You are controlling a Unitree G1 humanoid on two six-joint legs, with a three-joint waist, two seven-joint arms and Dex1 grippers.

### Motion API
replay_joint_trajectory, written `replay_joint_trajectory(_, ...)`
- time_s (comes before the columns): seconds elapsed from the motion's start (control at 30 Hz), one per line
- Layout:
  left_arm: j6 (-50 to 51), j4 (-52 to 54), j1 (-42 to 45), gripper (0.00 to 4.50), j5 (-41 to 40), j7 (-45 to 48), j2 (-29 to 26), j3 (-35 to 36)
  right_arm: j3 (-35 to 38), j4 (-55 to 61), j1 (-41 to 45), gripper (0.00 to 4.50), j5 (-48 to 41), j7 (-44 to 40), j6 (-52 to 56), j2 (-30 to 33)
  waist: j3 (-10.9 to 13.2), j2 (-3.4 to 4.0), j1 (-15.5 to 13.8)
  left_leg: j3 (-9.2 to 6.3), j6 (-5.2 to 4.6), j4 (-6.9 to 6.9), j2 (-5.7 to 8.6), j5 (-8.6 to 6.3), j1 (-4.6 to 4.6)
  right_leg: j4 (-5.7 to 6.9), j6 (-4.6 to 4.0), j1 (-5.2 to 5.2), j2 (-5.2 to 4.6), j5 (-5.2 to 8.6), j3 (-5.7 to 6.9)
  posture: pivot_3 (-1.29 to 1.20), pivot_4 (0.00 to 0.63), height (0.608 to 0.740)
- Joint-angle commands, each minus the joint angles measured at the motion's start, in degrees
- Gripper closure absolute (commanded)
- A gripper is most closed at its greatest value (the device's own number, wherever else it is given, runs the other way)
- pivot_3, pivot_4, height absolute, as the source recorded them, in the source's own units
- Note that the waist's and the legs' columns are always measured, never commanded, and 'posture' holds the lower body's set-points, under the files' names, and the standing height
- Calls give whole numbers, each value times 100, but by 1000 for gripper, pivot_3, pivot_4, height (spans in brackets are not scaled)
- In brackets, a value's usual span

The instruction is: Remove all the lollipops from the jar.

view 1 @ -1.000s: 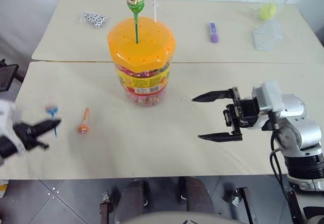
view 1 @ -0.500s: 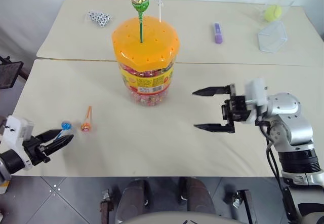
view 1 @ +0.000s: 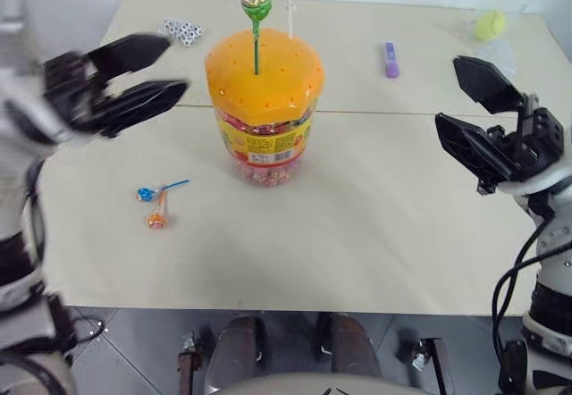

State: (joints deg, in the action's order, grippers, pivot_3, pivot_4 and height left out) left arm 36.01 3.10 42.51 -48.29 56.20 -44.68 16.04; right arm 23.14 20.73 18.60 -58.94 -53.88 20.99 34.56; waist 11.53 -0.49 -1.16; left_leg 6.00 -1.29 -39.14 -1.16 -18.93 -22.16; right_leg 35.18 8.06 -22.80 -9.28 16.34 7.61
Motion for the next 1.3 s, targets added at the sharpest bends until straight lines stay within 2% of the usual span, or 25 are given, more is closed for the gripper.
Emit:
replay_joint_trajectory(0.03, -193, -414, 765, 1086, 569, 67, 329, -757, 146, 490, -222, 0, 43, 203, -182, -64, 0, 0, 7, 0, 0, 0, 0, 0, -1, -4, 0, 0, 2, 0, 1, 0, 150, 740)
replay_joint_trajectory(0.17, -66, -886, 1294, 1086, 881, -17, 719, -1161, 124, 725, -428, 0, 126, 362, -277, -122, 0, 0, 12, 8, -2, 0, 0, 1, -3, -14, 3, 0, 3, -1, -5, 0, 150, 740)
replay_joint_trajectory(0.2, -23, -951, 1357, 1263, 928, -64, 782, -1192, 120, 769, -454, 0, 128, 403, -287, -131, 0, 0, 15, 7, -3, 0, -1, 1, -3, -13, 3, 0, 3, -1, -4, 0, 150, 740)
replay_joint_trajectory(0.43, 159, -997, 1542, 3202, 826, -97, 1064, -1038, 105, 1004, -625, 0, 101, 609, -363, -149, 0, 0, -20, 5, -6, -7, -3, 3, -3, -12, 3, 1, 4, -1, -8, 0, 150, 740)
replay_joint_trajectory(0.57, 481, -1066, 1641, 4453, -2, -326, 1325, -213, -62, 897, -500, 0, 145, 459, -376, -133, 0, -1, -17, -1, -8, -9, -3, 4, -5, -10, 3, 1, 3, -1, -7, 0, 150, 740)
replay_joint_trajectory(0.63, 425, -1004, 1651, 4482, -282, -406, 1450, 127, -156, 801, -362, 0, 152, 345, -376, -130, 0, 0, -15, -22, -8, -10, -4, 4, -5, -10, 4, 1, 3, -1, -7, 0, 150, 740)
replay_joint_trajectory(0.73, 734, -1027, 1428, 4482, -512, -1042, 1113, 801, -619, 638, 160, 0, 333, -156, -360, -18, 0, 0, 66, -44, -9, -11, -4, 5, -3, -8, 4, 1, 3, -1, -8, 0, 150, 740)
replay_joint_trajectory(0.87, 1095, -770, 419, 4482, -103, -1372, 224, 1035, -1109, 346, 571, 0, 676, -881, -492, 22, -1, 2, 208, -47, -9, 3, -6, 5, 12, 4, 3, 1, 4, -1, -8, 0, 150, 740)
replay_joint_trajectory(0.93, 1256, -442, -919, 4482, 284, -1483, -356, 1366, -1542, 58, 722, 0, 1048, -1495, -662, 75, -1, 1, 245, -54, -8, 7, -6, 5, 9, 4, 4, 0, 4, -1, -3, 0, 150, 740)
replay_joint_trajectory(1.0, 1248, -65, -2510, 4482, 745, -1547, -698, 1801, -1886, -291, 839, 0, 1351, -2002, -778, 142, -1, 1, 306, -46, -10, 11, -5, 1, 10, -2, 4, -1, 1, -1, -8, 0, 150, 740)
replay_joint_trajectory(1.07, 1225, 392, -3694, 4482, 860, -1543, -640, 2220, -2094, -594, 904, 0, 1648, -2356, -923, 237, 2, -9, 298, -45, -9, 11, -11, -3, 4, -13, 5, -4, 2, 0, -5, 0, 150, 740)
replay_joint_trajectory(1.13, 1337, 840, -4497, 4482, 825, -1696, -436, 2596, -2234, -887, 965, 0, 1949, -2615, -1137, 289, 7, -31, 229, -50, -7, 1, -43, -5, -7, -16, 4, -5, 3, 0, 0, 0, 150, 740)
replay_joint_trajectory(1.23, 1285, 1273, -5502, 4482, 943, -1686, -197, 2802, -2361, -1288, 1105, 0, 2276, -2741, -1339, 260, 5, -37, 80, -62, -7, -11, -40, -5, -11, -18, 3, 3, -3, 0, -1, 0, 150, 740)
replay_joint_trajectory(1.3, 1271, 1373, -5800, 4482, 956, -1691, -93, 2782, -2438, -1484, 1176, 0, 2455, -2870, -1509, 249, 5, -31, 33, -58, -6, -13, -35, -4, -3, -22, 2, 10, -10, 0, -6, 0, 150, 740)
